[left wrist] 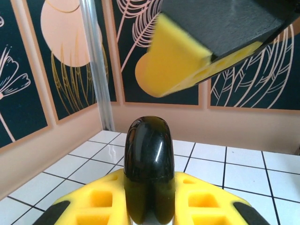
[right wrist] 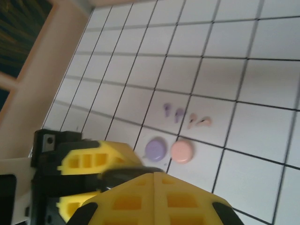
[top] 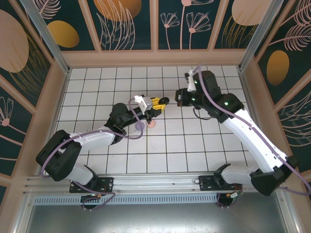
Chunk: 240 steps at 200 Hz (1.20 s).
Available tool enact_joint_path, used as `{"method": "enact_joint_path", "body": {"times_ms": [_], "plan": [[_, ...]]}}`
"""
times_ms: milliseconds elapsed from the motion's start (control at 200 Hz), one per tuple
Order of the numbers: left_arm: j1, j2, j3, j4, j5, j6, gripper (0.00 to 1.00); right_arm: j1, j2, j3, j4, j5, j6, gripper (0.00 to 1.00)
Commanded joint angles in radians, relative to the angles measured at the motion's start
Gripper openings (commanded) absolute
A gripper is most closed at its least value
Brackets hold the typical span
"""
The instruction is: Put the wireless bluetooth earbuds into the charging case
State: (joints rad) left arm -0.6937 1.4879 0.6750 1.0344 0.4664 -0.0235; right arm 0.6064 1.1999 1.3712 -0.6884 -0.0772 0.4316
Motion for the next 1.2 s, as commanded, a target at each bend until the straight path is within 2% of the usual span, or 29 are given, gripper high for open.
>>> {"method": "enact_joint_path", "body": {"times_ms": [0, 165, 290, 380, 551, 671, 771, 1006, 1196], "plan": [[0.004, 0.025, 0.033, -0.025, -0.036, -0.076, 0.00, -0.040, -0.063, -0.109, 0.092, 0.088, 0.079, 0.14], [0.003, 0.083, 0.078, -0.115, -0.074, -0.222, 0.00, -0.075, -0.142, -0.294, 0.173, 0.144, 0.128, 0.46], [0.002, 0.185, 0.204, -0.291, -0.116, -0.383, 0.00, -0.113, -0.188, -0.392, 0.213, 0.147, 0.161, 0.59], [0.000, 0.295, 0.291, -0.376, -0.108, -0.489, 0.00, -0.132, -0.208, -0.435, 0.226, 0.150, 0.174, 0.61], [-0.005, 0.471, 0.449, -0.438, -0.088, -0.662, 0.00, -0.178, -0.233, -0.478, 0.225, 0.127, 0.179, 0.62], [-0.010, 0.579, 0.553, -0.479, -0.082, -0.742, 0.00, -0.221, -0.256, -0.498, 0.219, 0.105, 0.173, 0.62], [-0.012, 0.660, 0.656, -0.574, -0.094, -0.797, 0.00, -0.256, -0.275, -0.512, 0.218, 0.083, 0.164, 0.62], [-0.022, 0.769, 0.792, -0.734, -0.131, -0.842, 0.00, -0.303, -0.293, -0.523, 0.213, 0.028, 0.140, 0.62], [-0.023, 0.818, 0.827, -0.775, -0.142, -0.874, 0.09, -0.327, -0.295, -0.526, 0.211, 0.000, 0.125, 0.63]]}}
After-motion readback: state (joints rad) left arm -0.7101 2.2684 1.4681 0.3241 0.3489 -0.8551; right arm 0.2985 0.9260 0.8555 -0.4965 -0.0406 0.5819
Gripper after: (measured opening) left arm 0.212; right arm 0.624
